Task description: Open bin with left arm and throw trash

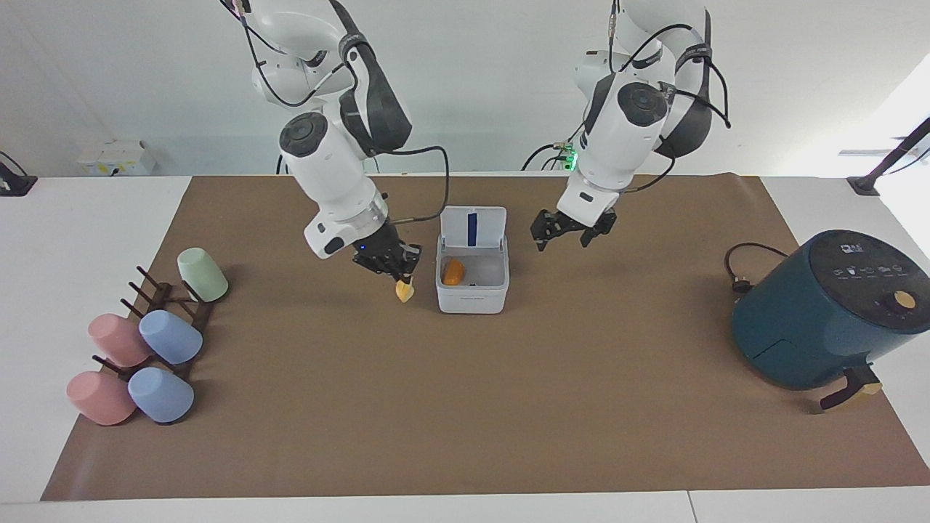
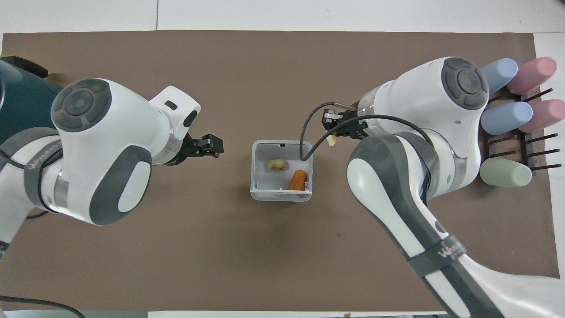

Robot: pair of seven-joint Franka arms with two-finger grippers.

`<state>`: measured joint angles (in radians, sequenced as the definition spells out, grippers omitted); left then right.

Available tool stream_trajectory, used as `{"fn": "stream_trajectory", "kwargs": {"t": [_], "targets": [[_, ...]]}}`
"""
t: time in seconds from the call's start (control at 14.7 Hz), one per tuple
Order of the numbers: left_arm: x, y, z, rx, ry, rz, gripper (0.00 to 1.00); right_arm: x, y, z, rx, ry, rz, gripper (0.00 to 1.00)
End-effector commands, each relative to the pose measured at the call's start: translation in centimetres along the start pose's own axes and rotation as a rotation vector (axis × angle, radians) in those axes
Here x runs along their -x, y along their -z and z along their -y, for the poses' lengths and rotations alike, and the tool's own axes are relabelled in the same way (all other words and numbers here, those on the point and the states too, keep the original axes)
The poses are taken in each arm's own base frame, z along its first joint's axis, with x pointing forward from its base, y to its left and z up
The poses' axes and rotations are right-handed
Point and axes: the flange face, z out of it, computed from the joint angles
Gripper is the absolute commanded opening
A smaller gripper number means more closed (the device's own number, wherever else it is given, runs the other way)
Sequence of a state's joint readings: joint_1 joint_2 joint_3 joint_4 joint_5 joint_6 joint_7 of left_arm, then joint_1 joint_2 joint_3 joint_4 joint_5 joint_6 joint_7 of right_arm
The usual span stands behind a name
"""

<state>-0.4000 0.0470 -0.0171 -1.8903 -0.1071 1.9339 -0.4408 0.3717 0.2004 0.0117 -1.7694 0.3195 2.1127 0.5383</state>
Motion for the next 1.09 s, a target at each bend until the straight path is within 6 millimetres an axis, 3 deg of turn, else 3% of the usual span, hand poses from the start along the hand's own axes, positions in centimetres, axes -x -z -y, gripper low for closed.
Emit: {"fn": "stream_trajectory", "kwargs": {"t": [0.0,0.14,0.34,0.48,0.61,0.75,0.89,1.02], "targets": [[-0.7,2.2,5.4,-0.032,-0.079,-0.015,1.0,2.9,-2.3,4.6,-0.032,-0.135,0.016,0.12],[-1.6,3.8,9.3,-0.03,-0.114,-0.029,1.0,5.0,-3.7,5.4,-0.03,-0.199,0.023,0.14],[-2.4,6.5,14.2,-0.034,-0.18,-0.028,1.0,7.6,-5.3,5.6,-0.028,-0.256,0.062,0.3],[-2.8,8.5,17.0,-0.055,-0.202,-0.023,1.0,7.7,-5.1,5.6,-0.025,-0.328,0.066,0.59],[-3.1,10.4,18.6,-0.071,-0.202,-0.026,1.0,7.9,-5.1,5.8,-0.02,-0.372,0.07,0.73],[-3.0,12.4,19.2,-0.076,-0.194,-0.022,1.0,7.6,-4.6,5.9,-0.002,-0.351,0.069,0.77],[-2.9,14.2,19.2,-0.079,-0.2,-0.015,1.0,5.7,-2.8,5.3,0.06,-0.265,0.007,0.8],[-2.8,15.5,19.2,-0.09,-0.202,-0.009,1.0,2.6,0.1,2.6,0.144,-0.155,-0.049,0.83]]}}
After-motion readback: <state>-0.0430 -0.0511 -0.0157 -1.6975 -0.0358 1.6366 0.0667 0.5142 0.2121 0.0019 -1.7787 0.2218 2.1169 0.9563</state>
